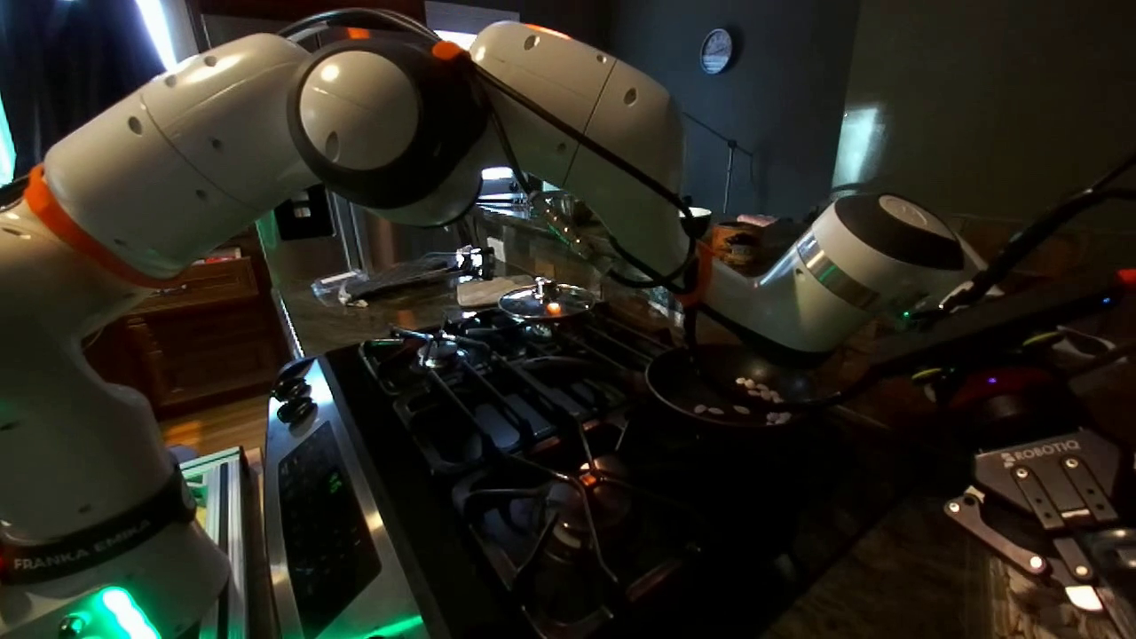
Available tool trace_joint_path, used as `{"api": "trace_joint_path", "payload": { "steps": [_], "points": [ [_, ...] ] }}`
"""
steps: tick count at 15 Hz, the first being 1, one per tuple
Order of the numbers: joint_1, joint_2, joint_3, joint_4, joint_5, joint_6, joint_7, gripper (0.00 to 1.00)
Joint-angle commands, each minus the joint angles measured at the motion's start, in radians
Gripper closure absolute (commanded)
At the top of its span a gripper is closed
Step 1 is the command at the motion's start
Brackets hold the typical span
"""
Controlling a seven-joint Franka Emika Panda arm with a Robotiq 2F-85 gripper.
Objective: Put the spoon in the bowl
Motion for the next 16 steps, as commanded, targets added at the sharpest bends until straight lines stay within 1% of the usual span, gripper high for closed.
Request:
{"api": "trace_joint_path", "payload": {
  "steps": [1,5,7,10,12,16],
  "points": [
    [-0.020,0.072,0.003,0.081,-0.028,-0.066,-0.018,0.97],
    [-0.071,0.066,0.081,0.098,0.039,0.007,-0.119,0.97],
    [-0.096,0.066,0.123,0.123,0.096,0.027,-0.174,0.97],
    [-0.116,0.064,0.161,0.141,0.184,0.050,-0.266,0.97],
    [-0.127,0.066,0.177,0.155,0.246,0.063,-0.334,0.97],
    [-0.130,0.067,0.155,0.188,0.321,0.038,-0.420,0.97]
  ]
}}
